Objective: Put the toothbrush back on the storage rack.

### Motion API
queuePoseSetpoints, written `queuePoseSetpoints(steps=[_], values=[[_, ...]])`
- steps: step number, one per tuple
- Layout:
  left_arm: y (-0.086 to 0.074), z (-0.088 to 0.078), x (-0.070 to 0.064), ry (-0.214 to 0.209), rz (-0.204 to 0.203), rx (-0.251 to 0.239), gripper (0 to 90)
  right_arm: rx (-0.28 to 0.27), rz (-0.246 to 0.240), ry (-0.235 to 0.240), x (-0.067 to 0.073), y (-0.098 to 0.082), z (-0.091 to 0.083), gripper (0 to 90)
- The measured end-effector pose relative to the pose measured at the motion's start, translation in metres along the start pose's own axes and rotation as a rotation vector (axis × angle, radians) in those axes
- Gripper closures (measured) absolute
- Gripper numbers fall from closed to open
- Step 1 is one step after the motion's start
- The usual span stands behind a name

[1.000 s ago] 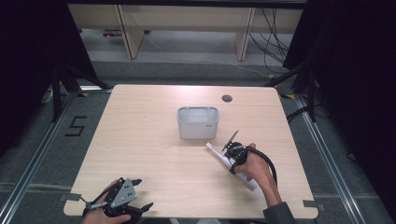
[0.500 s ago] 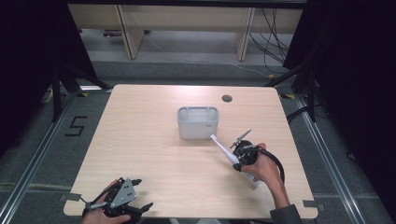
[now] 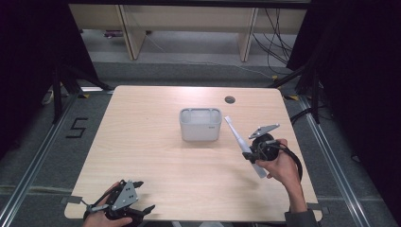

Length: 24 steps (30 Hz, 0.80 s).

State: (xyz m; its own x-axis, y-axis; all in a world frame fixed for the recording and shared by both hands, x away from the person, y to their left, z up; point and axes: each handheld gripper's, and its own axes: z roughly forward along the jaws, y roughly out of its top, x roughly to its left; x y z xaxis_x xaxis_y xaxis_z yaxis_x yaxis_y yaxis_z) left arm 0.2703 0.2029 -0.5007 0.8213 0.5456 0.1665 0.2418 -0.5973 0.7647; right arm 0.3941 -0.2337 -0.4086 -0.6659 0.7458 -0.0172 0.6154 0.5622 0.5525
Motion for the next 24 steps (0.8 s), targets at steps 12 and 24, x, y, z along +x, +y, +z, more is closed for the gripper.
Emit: queuePoseSetpoints(steps=[12,24], values=[[0.0,0.0,0.001,-0.003,0.001,0.003,14.8,-0.24,0.107,-0.035,-0.022,-0.003,-0.004,66.6],[0.0,0.0,0.001,-0.011,0.002,0.014,14.8,-0.402,0.081,-0.08,-0.024,0.005,0.008,66.5]])
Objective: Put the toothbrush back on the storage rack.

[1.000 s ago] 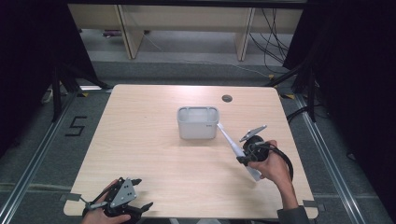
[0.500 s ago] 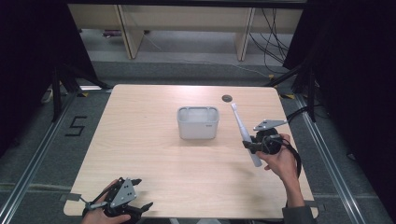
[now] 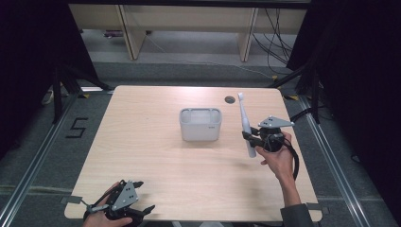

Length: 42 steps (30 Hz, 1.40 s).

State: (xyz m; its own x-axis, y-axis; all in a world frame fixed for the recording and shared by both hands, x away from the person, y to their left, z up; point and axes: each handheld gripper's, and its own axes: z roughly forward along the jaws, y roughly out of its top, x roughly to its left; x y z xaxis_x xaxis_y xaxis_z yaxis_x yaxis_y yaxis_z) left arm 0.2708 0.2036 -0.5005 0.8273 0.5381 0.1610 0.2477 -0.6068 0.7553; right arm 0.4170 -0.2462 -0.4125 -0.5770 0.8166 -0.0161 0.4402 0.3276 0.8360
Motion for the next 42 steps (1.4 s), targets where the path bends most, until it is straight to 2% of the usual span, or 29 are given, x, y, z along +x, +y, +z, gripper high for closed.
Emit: queuePoseSetpoints(steps=[1,2,3,5,6,7,10,11,12,13,14,15,17,18,20,21,23,24,25,26,28,29,31,32,34,35,39,41,42], values=[[0.0,0.0,0.0,-0.001,-0.001,0.005,14.8,-0.012,-0.019,0.001,-0.001,0.002,0.002,66.5],[0.0,0.0,0.0,0.003,0.0,0.01,14.8,-0.012,-0.019,0.001,-0.001,0.002,0.002,66.5],[0.0,0.0,0.0,0.014,-0.001,-0.003,14.8,-0.008,0.009,0.007,0.002,0.002,0.003,66.5],[0.0,0.0,0.0,0.013,-0.003,-0.001,14.8,-0.039,0.006,0.012,0.003,0.005,0.006,66.5],[0.0,0.0,0.001,0.008,-0.001,0.007,14.8,-0.041,-0.014,0.02,0.002,0.007,0.007,66.5],[0.0,-0.001,0.001,0.008,-0.001,0.009,14.8,-0.048,0.007,0.016,0.004,0.01,0.007,66.5],[0.0,0.0,0.001,0.008,-0.002,0.005,14.8,-0.062,-0.005,0.021,0.004,0.014,0.009,66.5],[0.0,0.0,0.0,0.009,-0.003,0.009,14.8,-0.076,0.011,0.02,0.004,0.014,0.01,66.5],[-0.001,0.0,0.0,0.009,-0.002,0.009,14.8,-0.077,-0.006,0.016,0.001,0.015,0.012,66.5],[-0.001,0.001,0.001,0.016,-0.001,0.014,14.8,-0.09,0.017,-0.018,0.0,0.016,0.014,66.5],[-0.001,0.001,0.001,0.016,-0.001,0.014,14.8,-0.09,0.017,-0.018,0.0,0.016,0.014,66.5],[-0.001,0.001,0.0,0.017,-0.001,0.015,14.8,-0.076,0.025,0.003,-0.002,0.017,0.015,66.5],[-0.002,0.001,0.001,0.012,-0.008,0.006,14.8,-0.114,0.043,-0.002,-0.004,0.019,0.02,66.5],[-0.002,0.001,0.001,0.003,-0.015,0.007,14.8,-0.114,0.043,-0.002,-0.004,0.019,0.02,66.5],[-0.001,0.0,0.002,0.009,-0.011,0.015,14.8,-0.125,0.034,-0.005,-0.006,0.022,0.022,66.5],[-0.002,0.001,0.002,0.012,-0.012,0.005,14.8,-0.123,0.049,0.001,-0.004,0.024,0.022,66.5],[-0.002,0.0,0.002,0.011,-0.003,0.015,14.8,-0.151,0.044,0.012,-0.003,0.028,0.024,66.5],[-0.002,0.0,0.003,0.011,-0.002,0.023,14.8,-0.16,0.037,-0.001,-0.002,0.031,0.025,66.5],[-0.002,0.0,0.002,0.01,-0.01,0.013,14.8,-0.163,0.061,-0.005,-0.001,0.034,0.028,66.5],[-0.002,0.001,0.001,0.012,-0.012,-0.002,14.8,-0.163,0.061,-0.005,-0.001,0.034,0.028,66.5],[-0.002,0.001,0.001,0.009,-0.01,0.011,14.8,-0.164,0.053,-0.009,-0.002,0.039,0.031,66.5],[-0.002,0.001,0.001,0.01,-0.011,0.012,14.8,-0.18,0.084,-0.004,-0.001,0.042,0.033,66.5],[-0.002,0.001,0.001,0.011,-0.012,0.012,14.8,-0.19,0.083,-0.003,-0.003,0.044,0.034,66.5],[-0.002,0.001,0.001,0.01,-0.01,0.012,14.8,-0.191,0.1,-0.006,-0.002,0.046,0.034,66.5],[-0.002,0.001,0.001,0.016,-0.008,0.009,14.8,-0.207,0.086,0.001,-0.002,0.051,0.037,66.5],[-0.002,0.001,0.001,0.012,-0.011,0.002,14.8,-0.221,0.095,0.001,-0.001,0.056,0.04,66.5],[-0.002,0.0,0.002,0.007,-0.008,0.011,14.8,-0.22,0.087,0.009,0.002,0.062,0.044,66.5],[-0.002,0.001,0.002,0.019,-0.004,0.008,14.8,-0.225,0.082,0.001,0.005,0.066,0.045,66.5],[-0.002,0.0,0.002,0.009,-0.008,0.009,14.8,-0.236,0.091,0.003,0.006,0.068,0.046,66.5]])
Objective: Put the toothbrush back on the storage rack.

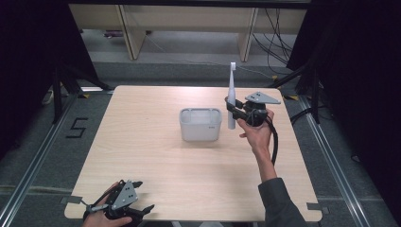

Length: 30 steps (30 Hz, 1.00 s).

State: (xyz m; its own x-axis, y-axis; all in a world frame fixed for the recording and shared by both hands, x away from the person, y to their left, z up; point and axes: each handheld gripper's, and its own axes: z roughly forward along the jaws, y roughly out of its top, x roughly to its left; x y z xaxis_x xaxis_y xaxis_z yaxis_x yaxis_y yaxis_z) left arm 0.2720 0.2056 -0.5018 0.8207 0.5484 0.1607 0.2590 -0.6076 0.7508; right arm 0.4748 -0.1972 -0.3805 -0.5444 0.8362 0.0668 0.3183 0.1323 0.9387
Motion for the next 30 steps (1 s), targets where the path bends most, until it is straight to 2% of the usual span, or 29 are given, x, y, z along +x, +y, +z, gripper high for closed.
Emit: queuePoseSetpoints(steps=[3,4,6,11,13,16,17,20,22,25,27,28,30], values=[[0.0,0.001,-0.001,0.004,-0.01,-0.003,14.8,-0.004,-0.019,-0.001,0.001,0.004,0.002,66.5],[0.0,0.001,-0.001,0.003,-0.002,-0.002,14.8,-0.002,-0.002,-0.007,0.004,0.005,0.002,66.5],[0.0,0.0,-0.001,0.001,-0.001,-0.004,14.8,-0.01,-0.013,-0.013,0.004,0.007,0.003,66.5],[0.0,0.001,-0.001,0.008,-0.002,-0.007,14.8,-0.017,0.01,-0.005,0.007,0.012,0.007,66.5],[0.0,0.0,-0.001,-0.007,-0.001,0.003,14.8,-0.02,0.001,0.005,0.008,0.014,0.011,66.5],[0.0,0.0,0.0,-0.005,0.0,0.002,14.8,-0.034,-0.01,0.003,0.009,0.016,0.013,66.5],[0.0,0.0,-0.001,-0.004,-0.008,0.0,14.8,-0.031,0.013,0.005,0.011,0.017,0.014,66.5],[0.0,0.0,-0.001,0.004,-0.002,0.001,14.8,-0.038,-0.007,0.01,0.015,0.02,0.018,66.5],[0.0,0.0,0.0,-0.005,0.001,0.004,14.8,-0.041,0.015,0.017,0.017,0.021,0.021,66.5],[0.0,0.0,-0.001,-0.007,-0.002,0.003,14.8,-0.045,0.005,0.015,0.018,0.021,0.027,66.5],[0.0,0.0,0.0,-0.001,0.0,-0.004,14.8,-0.038,0.014,0.022,0.019,0.021,0.031,66.5],[0.0,0.0,-0.001,-0.004,-0.01,-0.002,14.8,-0.045,0.01,0.021,0.019,0.021,0.033,66.5],[0.0,-0.001,0.0,-0.004,0.009,0.01,14.8,-0.035,0.041,0.025,0.021,0.02,0.036,66.5]])
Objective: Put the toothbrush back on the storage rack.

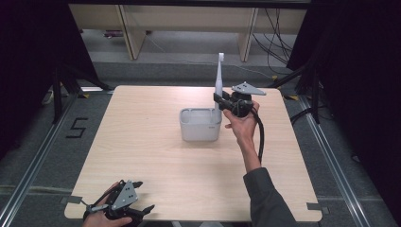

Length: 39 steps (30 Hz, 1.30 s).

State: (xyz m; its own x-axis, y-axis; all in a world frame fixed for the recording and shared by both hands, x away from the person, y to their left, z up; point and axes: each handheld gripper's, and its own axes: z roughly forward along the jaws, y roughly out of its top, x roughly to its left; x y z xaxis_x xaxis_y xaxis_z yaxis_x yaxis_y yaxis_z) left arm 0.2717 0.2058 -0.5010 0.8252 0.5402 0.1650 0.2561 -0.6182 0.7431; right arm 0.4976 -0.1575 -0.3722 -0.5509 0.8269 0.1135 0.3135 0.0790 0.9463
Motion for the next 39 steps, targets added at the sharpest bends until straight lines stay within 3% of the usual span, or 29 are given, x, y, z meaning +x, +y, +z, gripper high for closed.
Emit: queuePoseSetpoints(steps=[6,9,17,18,32,34,39], values=[[0.0,0.0,0.0,-0.001,-0.001,-0.001,14.8,-0.005,-0.024,-0.008,0.0,-0.001,0.011,66.5],[0.0,0.0,0.0,0.001,-0.003,-0.004,14.8,0.006,0.001,-0.026,-0.001,-0.004,0.015,66.4],[0.0,0.0,0.0,-0.003,0.0,0.001,14.8,0.028,-0.005,-0.037,-0.006,-0.012,0.019,66.4],[0.0,0.001,-0.001,0.002,-0.006,-0.003,14.8,0.019,0.012,-0.035,-0.006,-0.014,0.02,66.3],[-0.001,0.001,-0.001,-0.001,-0.007,-0.006,14.8,0.063,-0.019,-0.047,-0.008,-0.032,0.025,66.1],[-0.001,0.001,-0.001,-0.003,-0.006,-0.005,14.8,0.086,0.002,-0.032,-0.006,-0.035,0.026,66.1],[-0.001,0.002,-0.002,-0.01,-0.013,-0.004,14.8,0.11,-0.02,-0.04,-0.006,-0.04,0.027,66.0]])
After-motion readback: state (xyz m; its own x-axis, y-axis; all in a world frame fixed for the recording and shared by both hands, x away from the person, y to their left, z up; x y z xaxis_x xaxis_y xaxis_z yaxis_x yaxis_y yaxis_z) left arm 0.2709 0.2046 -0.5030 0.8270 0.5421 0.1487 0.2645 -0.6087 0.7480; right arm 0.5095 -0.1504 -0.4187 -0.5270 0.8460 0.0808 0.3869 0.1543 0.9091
